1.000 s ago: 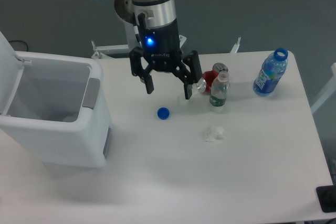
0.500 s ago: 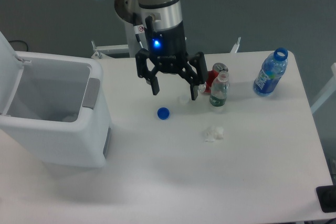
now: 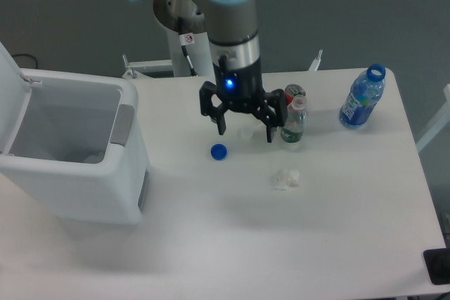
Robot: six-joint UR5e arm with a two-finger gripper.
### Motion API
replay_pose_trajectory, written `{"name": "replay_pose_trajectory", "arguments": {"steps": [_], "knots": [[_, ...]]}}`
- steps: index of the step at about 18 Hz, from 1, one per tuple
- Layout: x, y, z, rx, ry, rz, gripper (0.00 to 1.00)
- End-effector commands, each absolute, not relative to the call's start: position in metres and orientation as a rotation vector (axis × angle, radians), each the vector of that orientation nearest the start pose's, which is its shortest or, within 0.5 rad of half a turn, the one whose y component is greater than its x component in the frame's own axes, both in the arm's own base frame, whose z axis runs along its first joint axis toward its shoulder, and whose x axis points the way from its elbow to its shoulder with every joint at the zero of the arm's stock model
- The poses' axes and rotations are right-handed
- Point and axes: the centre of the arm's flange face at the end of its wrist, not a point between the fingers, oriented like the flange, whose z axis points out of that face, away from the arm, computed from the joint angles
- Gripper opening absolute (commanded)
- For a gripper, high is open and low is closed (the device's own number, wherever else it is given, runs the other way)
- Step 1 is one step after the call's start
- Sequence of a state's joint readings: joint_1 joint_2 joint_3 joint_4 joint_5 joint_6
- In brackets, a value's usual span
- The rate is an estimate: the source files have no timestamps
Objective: Pick up the paper ball
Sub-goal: 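Move the open gripper across the table toward the white paper ball, then lower the open gripper down over the white paper ball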
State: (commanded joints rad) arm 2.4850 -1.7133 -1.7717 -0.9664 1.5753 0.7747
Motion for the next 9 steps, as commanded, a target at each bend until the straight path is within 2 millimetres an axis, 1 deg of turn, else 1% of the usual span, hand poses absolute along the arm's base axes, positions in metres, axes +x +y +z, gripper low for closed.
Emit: {"name": "replay_pose_trajectory", "arguments": {"steps": [5,7,9], "knots": [[-0.381,0.436,0.346,-3.002,-0.265,0.241,1.00],[-0.395,0.429,0.334,-3.012,-0.300,0.220,1.00],[-0.406,0.431,0.310,-3.042,-0.303,0.177,1.00]]}}
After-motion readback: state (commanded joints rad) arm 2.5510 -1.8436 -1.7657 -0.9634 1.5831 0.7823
